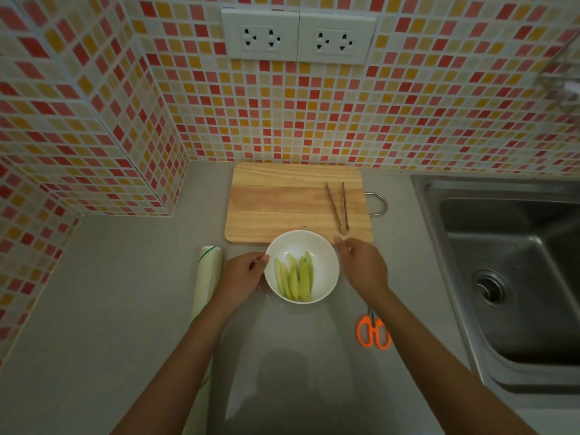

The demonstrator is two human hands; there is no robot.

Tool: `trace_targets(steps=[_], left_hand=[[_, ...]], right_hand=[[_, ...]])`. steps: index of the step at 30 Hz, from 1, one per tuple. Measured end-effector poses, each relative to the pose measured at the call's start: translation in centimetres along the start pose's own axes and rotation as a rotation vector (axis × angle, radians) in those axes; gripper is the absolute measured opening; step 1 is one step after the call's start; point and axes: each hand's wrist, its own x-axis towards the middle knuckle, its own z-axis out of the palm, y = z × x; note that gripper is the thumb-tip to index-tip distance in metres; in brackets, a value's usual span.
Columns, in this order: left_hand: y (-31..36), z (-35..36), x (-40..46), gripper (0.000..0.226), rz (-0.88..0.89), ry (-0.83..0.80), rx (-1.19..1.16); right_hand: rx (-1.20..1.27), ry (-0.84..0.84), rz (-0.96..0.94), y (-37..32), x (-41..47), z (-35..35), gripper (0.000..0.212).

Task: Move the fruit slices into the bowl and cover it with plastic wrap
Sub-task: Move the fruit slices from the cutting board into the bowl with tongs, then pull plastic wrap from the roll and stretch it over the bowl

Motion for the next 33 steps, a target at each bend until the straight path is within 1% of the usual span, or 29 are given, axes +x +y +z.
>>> trace_targets(steps=[3,5,9,15,21,28,33], left_hand=[[0.1,0.3,0.0,0.03,-0.005,-0.012,0.02],[0.2,0.4,0.0,0.031,0.004,-0.003,0.052],[0.7,0.3,-0.6,0.032,0.008,0.001,0.063],[1.3,-0.1,-3.0,0.032,0.064,0.017,0.078],[0.9,-0.2,-5.6,0.032,0.077,0.032,0.09],[-0.4,0.2,-8.3,0.031,0.096,0.03,0.13],[-0.9,0.5,-9.0,0.032,0.064,0.027,0.107]], right_hand=[[0.247,-0.115,-0.001,0.7,-2.8,0.7,0.047],[0.314,-0.109,-0.011,0.6,-3.6,1.2,0.045],[0.308,-0.068,-0.009,0.3,-4.3,1.2,0.044],[0.342,-0.043,-0.032,0.4,-6.3,0.5,0.042],[0.344,-0.07,-0.002,0.9,-9.0,0.5,0.041],[0.341,-0.059,0.002,1.7,-11.8,0.9,0.04],[0.379,-0.083,0.028,1.8,-12.9,1.2,0.039]])
